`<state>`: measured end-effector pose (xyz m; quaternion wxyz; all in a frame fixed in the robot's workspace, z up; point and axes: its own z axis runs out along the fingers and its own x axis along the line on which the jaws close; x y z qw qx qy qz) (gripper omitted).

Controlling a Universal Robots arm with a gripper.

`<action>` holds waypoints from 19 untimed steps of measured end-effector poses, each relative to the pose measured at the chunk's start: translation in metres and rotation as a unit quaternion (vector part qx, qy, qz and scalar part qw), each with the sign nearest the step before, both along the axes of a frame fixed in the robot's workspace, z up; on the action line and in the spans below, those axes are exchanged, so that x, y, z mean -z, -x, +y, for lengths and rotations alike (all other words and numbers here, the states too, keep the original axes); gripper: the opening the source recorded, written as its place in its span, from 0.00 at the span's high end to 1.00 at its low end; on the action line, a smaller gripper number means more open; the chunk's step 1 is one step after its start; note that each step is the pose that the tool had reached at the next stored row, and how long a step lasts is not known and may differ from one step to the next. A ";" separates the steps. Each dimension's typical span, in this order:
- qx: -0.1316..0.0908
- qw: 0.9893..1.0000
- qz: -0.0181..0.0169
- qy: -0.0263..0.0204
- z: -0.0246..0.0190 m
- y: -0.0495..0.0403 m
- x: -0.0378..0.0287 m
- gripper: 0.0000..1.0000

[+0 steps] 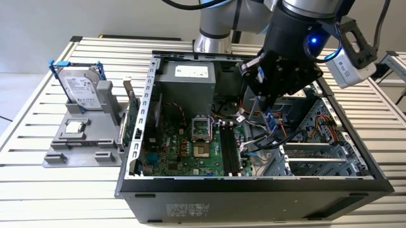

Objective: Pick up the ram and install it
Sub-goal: 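Insert the ram into the slot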

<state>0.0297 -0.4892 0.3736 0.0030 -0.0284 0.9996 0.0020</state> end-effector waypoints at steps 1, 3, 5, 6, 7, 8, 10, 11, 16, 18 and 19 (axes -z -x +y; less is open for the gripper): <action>0.000 1.000 0.000 0.000 0.0000 0.0000 0.0002 1.00; 0.000 1.000 0.000 0.000 0.0000 0.0000 0.0006 1.00; 0.000 1.000 0.000 0.000 0.0000 0.0000 0.0010 1.00; 0.000 1.000 0.000 0.000 0.0000 0.0000 0.0012 1.00; 0.000 1.000 0.000 0.000 0.0000 0.0000 0.0015 1.00; 0.000 1.000 0.000 0.000 0.0000 0.0000 0.0018 1.00; 0.000 1.000 0.000 0.000 0.0000 0.0000 0.0024 1.00; 0.000 1.000 0.000 0.000 0.0000 0.0000 0.0026 1.00; 0.000 1.000 0.000 0.000 0.0000 0.0000 0.0043 1.00; 0.000 1.000 0.000 0.000 0.0000 0.0000 0.0050 1.00; 0.000 1.000 0.000 0.000 0.0000 0.0000 0.0053 1.00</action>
